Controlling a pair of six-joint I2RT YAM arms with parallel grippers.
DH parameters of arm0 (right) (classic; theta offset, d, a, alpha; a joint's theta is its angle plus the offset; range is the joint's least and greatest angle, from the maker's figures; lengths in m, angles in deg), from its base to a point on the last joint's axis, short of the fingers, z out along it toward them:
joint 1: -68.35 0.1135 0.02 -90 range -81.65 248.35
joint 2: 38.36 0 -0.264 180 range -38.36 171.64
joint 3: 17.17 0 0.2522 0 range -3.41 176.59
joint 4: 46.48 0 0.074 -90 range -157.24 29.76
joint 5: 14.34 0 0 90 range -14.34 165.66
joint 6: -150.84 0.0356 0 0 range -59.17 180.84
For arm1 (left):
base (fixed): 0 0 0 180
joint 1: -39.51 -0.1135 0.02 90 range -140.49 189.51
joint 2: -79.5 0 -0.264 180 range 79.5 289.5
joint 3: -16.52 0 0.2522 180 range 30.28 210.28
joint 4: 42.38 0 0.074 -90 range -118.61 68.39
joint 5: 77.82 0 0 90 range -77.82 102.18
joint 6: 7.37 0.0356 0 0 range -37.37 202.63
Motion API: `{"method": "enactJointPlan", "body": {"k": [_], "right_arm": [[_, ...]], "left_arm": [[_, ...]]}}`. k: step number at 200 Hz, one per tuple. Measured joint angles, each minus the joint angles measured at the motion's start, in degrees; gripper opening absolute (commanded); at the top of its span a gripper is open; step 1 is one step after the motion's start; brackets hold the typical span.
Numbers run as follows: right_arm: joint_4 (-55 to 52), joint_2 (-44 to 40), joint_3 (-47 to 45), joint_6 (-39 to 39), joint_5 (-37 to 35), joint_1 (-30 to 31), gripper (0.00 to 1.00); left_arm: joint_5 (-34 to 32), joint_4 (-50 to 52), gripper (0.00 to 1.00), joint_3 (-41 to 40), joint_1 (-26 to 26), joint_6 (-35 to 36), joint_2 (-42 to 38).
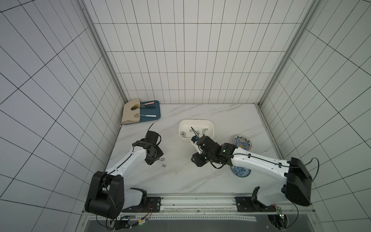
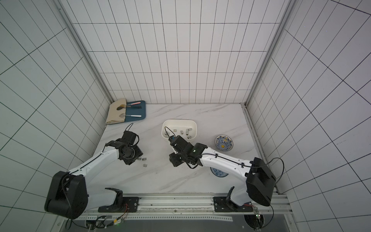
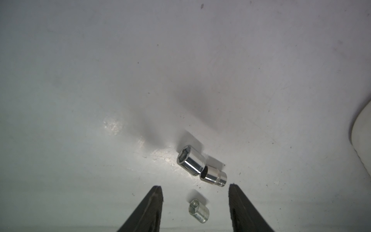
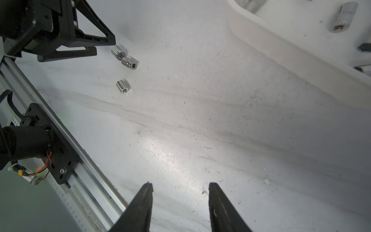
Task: Put the socket on the desktop into the storage box
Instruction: Pick up the socket head from the center of the board.
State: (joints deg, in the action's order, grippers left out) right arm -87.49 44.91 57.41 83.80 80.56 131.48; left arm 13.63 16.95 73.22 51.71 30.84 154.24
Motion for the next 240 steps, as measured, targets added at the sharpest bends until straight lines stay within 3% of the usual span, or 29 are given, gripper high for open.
{"method": "enactJointPlan", "body": {"k": [240], "right_arm": [[0.61, -1.44, -0.09, 0.22, -1.38, -0.11, 0.49]], "left_arm": [[0.20, -4.59, 0.46, 0.07, -0.70, -6.73, 9.22]]}}
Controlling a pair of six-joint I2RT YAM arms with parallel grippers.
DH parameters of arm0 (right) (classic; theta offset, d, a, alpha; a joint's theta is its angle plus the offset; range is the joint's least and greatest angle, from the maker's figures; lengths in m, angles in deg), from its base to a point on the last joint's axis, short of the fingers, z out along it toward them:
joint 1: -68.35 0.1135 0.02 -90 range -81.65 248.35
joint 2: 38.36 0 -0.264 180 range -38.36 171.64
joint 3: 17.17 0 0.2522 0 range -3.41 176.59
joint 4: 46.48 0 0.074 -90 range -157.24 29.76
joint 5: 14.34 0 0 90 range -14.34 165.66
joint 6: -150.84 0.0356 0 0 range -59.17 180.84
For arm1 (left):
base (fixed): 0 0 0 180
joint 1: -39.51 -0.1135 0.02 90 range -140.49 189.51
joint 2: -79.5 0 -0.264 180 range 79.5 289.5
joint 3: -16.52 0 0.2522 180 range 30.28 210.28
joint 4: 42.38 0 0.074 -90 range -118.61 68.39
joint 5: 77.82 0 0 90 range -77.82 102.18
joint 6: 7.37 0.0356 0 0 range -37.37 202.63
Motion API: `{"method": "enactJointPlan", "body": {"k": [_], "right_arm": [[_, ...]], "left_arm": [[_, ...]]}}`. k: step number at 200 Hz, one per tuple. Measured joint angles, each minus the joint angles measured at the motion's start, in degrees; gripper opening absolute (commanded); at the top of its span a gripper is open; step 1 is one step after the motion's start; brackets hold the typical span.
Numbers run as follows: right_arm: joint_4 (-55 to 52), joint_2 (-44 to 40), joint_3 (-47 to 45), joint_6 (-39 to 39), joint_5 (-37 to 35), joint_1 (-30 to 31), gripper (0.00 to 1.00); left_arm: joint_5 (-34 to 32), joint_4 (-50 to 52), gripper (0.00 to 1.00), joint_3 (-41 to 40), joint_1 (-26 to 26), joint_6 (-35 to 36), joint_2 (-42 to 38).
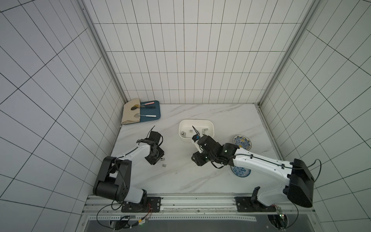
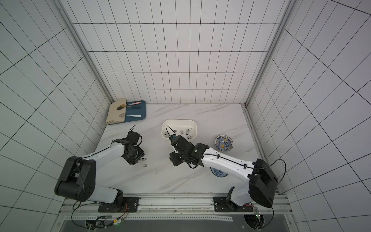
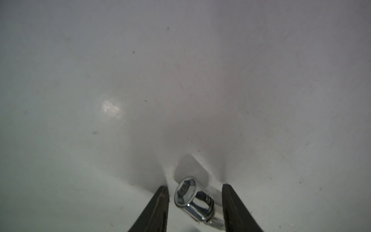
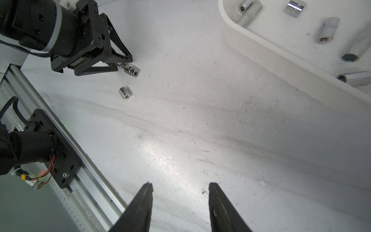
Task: Put the socket on the desktop into the storage box
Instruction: Pick up the socket head from the center of the board.
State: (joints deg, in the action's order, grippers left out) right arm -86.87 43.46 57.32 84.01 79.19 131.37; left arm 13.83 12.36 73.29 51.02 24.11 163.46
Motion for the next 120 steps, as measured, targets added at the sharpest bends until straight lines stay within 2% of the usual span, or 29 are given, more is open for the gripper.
{"method": "enactJointPlan", "body": {"k": [35, 73, 103, 120], "right_arm": [[0.11, 0.00, 0.00, 0.02, 0.00, -0.02, 0.49], [0.24, 0.00, 0.00, 0.09, 0.00, -0.04, 0.48], [0.28, 0.00, -0.04, 0.24, 0.00, -0.04, 0.48], [0.28, 0.00, -0.04, 0.35, 0.00, -0.07, 0.48]], "left_arm": [[-0.15, -0.09, 0.36, 0.07, -0.70, -0.09, 0.22], [-0.15, -0.11, 0.32, 0.15, -1.14, 0.02, 0.39], [-0.15, -0.11, 0.22, 0.20, -1.27, 0.28, 0.46], [-0.13, -0.09, 0.20, 0.39, -1.53, 0.46, 0.46]]}}
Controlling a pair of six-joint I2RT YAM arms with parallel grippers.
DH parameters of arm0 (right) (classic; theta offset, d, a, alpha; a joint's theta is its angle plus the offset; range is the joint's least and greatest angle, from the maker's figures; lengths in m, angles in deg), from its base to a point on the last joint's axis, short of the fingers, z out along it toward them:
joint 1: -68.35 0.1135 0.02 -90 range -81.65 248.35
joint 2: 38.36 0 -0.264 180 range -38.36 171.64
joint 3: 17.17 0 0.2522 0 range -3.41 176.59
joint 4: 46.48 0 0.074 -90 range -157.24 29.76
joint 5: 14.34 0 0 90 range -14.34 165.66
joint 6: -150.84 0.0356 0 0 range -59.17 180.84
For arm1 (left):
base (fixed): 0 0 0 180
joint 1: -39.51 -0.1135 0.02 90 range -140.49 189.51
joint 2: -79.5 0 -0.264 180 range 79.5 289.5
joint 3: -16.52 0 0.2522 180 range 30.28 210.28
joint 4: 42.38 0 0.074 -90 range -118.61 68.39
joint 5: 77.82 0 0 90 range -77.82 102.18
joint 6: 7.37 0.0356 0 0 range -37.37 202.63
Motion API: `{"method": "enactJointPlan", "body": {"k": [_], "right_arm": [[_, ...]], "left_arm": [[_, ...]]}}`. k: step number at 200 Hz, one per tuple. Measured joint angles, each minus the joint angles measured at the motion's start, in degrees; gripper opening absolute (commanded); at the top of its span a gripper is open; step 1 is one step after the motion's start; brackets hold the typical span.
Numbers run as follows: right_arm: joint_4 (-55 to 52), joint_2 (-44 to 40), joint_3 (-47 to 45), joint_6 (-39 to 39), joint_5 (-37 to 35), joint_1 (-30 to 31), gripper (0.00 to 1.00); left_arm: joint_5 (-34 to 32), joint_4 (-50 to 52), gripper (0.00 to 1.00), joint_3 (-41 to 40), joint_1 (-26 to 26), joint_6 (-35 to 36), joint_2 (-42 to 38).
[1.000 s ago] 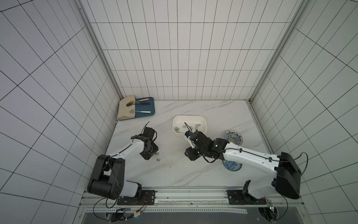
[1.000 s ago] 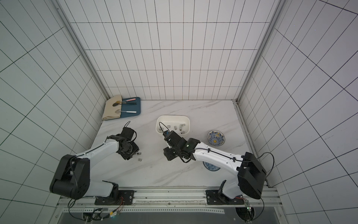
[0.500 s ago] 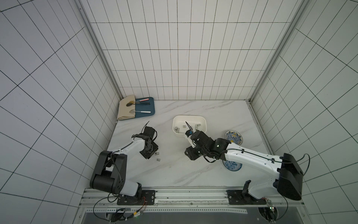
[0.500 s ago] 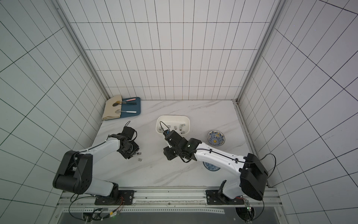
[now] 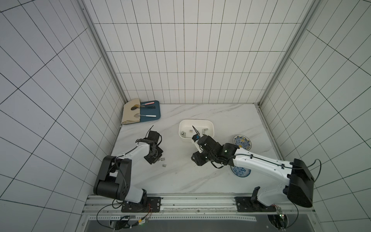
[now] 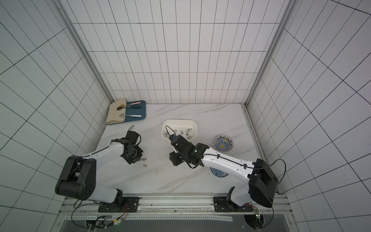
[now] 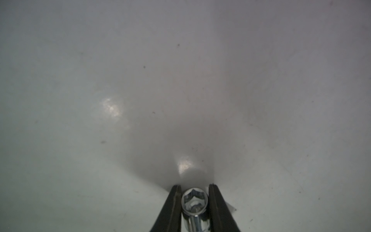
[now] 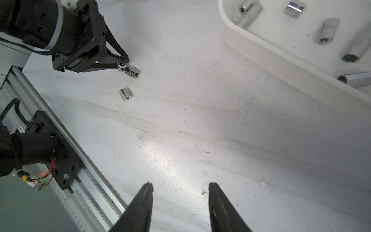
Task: Put the socket on the desktop into the storage box
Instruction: Pick up the socket head from the center of the board, then place the socket head in the storage box.
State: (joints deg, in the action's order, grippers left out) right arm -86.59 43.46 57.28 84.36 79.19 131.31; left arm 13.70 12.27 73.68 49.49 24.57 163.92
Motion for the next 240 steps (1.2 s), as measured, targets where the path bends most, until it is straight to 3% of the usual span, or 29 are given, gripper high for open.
{"method": "enactJointPlan", "body": {"k": [141, 191, 240], "right_arm": [[-0.02, -1.86, -0.04, 0.09, -0.20, -0.35, 0.48], [-0.17, -2.40, -0.04, 0.04, -0.24, -0.39, 0.48], [-0.42, -5.73, -0.50, 0.04, 0.00, -2.86, 0.49]], "left_arm": [[1.36, 2.08, 0.17, 5.95, -0.28, 1.99, -1.97], [1.86, 2.91, 0.17, 12.33, 2.62, 1.95, -0.96], [1.95, 3.30, 0.17, 20.55, 6.54, 1.90, 4.92]]}}
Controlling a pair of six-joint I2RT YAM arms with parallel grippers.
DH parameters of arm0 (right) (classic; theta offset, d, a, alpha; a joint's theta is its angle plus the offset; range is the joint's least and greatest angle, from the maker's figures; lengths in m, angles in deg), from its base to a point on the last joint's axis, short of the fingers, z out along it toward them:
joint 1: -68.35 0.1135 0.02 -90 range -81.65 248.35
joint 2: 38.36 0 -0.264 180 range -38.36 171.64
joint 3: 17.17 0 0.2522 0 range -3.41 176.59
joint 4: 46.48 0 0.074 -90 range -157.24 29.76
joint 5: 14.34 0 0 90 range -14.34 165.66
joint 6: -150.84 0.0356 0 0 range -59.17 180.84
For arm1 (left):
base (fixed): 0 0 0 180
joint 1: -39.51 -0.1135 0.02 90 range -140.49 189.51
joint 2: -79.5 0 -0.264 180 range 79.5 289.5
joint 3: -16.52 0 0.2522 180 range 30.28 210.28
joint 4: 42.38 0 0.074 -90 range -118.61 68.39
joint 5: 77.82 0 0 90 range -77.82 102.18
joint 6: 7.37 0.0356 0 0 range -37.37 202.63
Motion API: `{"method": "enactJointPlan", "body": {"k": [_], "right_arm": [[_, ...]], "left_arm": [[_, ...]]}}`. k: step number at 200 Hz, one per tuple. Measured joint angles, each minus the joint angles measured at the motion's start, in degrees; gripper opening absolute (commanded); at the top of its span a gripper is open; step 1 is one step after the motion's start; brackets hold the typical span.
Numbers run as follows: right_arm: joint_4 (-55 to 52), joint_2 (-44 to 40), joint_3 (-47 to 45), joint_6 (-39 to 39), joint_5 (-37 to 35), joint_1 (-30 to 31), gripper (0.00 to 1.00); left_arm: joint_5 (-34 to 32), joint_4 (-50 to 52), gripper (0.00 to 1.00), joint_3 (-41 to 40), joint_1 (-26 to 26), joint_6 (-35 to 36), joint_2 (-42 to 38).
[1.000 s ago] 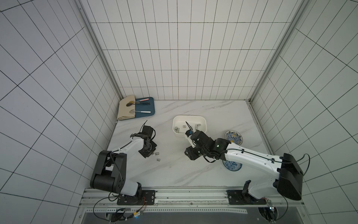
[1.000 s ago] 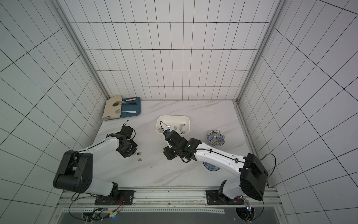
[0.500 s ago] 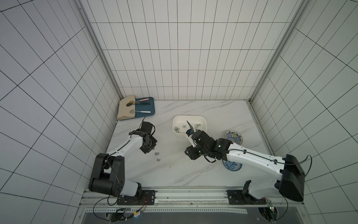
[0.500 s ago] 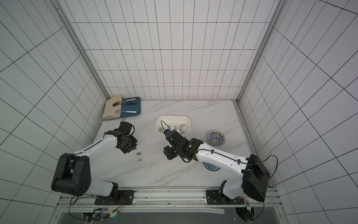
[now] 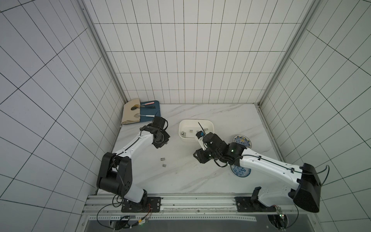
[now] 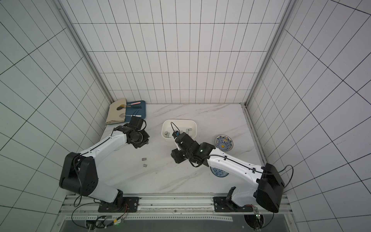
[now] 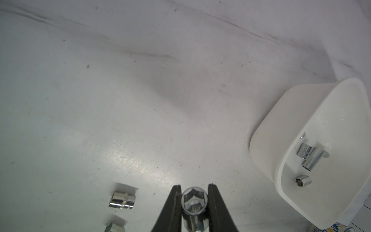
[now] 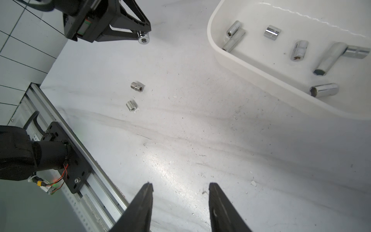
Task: Put the socket on the desktop into the storage box
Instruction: Place the socket head in the storage box.
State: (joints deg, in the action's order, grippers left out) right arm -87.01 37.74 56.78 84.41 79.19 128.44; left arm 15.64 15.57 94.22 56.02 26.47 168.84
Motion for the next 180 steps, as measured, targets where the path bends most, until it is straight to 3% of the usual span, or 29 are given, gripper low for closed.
{"method": "enactJointPlan", "body": {"k": [180], "right_arm": [[-1.86, -6.62, -4.92, 0.04, 0.28, -7.82, 0.49]], "left_arm": [[3.23, 4.92, 0.19, 42.16, 9.90, 1.44, 34.36]]}}
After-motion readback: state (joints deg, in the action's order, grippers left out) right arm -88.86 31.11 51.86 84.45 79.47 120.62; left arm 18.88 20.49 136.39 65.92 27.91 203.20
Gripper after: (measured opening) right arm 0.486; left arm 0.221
